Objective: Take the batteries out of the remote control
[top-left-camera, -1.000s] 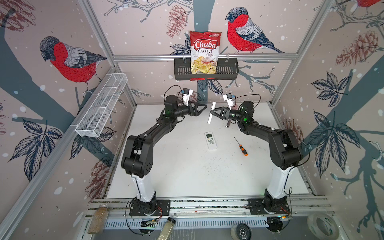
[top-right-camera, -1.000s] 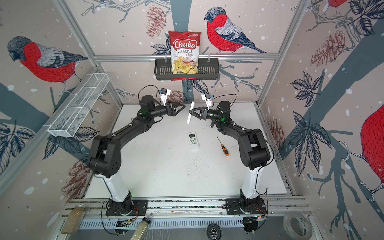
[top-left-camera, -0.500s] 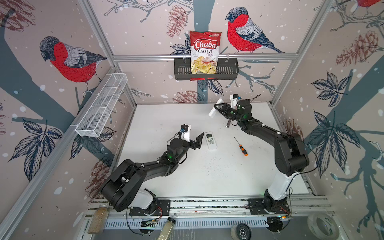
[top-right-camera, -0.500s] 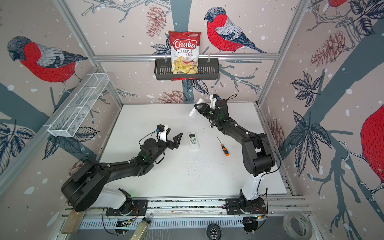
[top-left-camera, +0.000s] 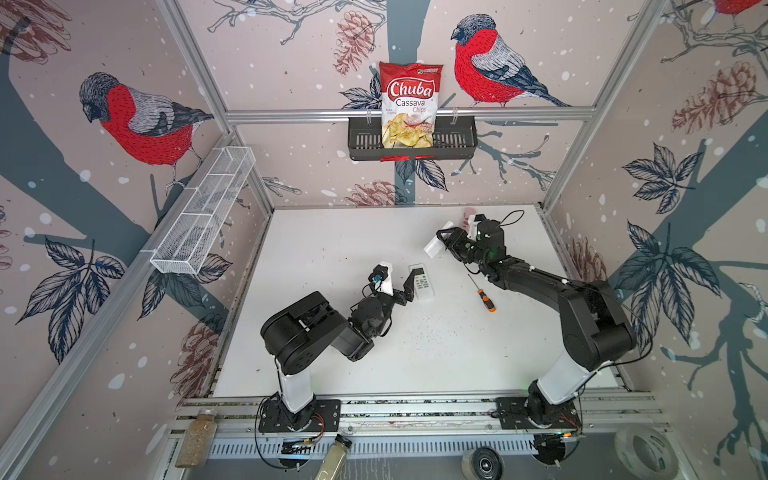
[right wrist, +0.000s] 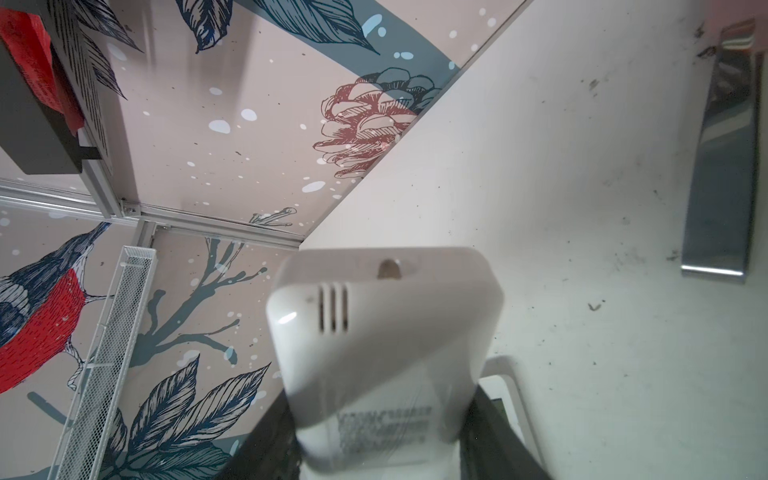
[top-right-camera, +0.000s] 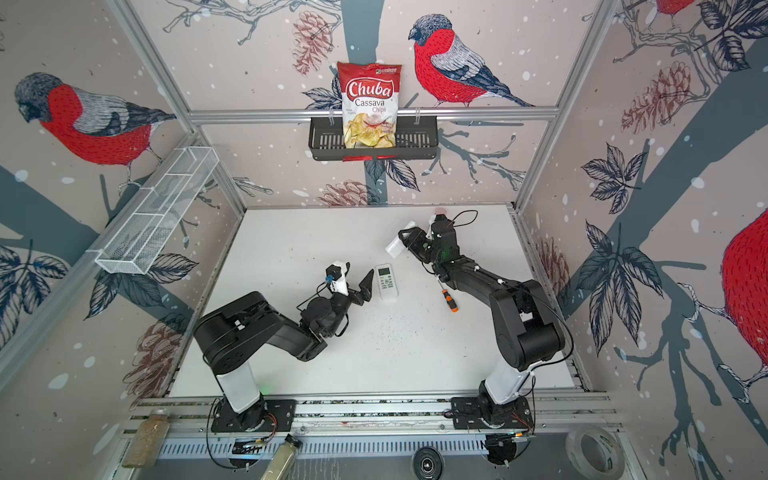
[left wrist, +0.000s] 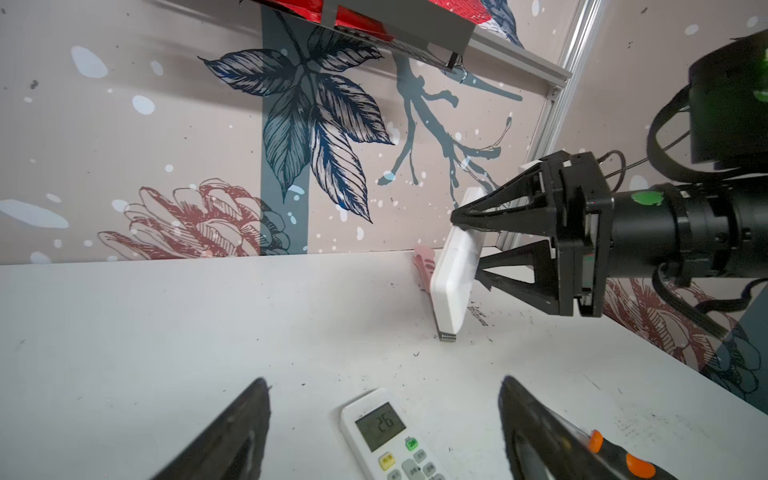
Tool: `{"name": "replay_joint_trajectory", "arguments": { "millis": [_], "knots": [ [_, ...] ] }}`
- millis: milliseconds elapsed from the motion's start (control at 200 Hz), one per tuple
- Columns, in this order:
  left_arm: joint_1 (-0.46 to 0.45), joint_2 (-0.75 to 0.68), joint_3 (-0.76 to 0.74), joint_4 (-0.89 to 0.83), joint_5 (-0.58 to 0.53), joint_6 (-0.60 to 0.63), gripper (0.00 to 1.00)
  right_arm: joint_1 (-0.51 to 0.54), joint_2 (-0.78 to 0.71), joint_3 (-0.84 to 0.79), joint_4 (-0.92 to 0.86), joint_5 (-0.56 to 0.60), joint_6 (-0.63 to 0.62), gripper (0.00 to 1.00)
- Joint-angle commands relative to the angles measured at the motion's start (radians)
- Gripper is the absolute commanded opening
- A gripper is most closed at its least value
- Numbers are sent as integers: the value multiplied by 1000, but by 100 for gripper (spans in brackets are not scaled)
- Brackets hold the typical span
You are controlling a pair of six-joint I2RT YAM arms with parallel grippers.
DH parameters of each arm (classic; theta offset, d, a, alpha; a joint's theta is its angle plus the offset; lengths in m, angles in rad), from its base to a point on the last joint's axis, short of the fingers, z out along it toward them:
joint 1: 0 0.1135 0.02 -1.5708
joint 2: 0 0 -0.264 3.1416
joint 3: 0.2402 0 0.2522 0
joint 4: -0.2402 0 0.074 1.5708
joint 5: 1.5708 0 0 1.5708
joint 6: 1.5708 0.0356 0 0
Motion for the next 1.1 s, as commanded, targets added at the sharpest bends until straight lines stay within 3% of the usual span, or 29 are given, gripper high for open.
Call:
{"name": "replay_joint_trajectory", "arguments": {
  "millis": [0, 180, 360, 645, 1096],
  "knots": [
    [-5, 48, 40, 177, 8, 19, 85, 3, -9, -8, 55, 16, 12, 35],
    [-6, 100, 119, 135, 25, 16, 82, 16, -9, -19, 70, 25, 20, 33],
    [-6, 168, 203, 113, 67, 3, 70, 31, -29, -29, 70, 52, 18, 33],
    [-3, 231, 324, 9, 111, -32, 70, 36, -50, -37, 71, 50, 23, 32],
    [6, 282, 426, -66, 119, -86, 48, 46, -101, -53, 20, 62, 10, 31]
  ]
}}
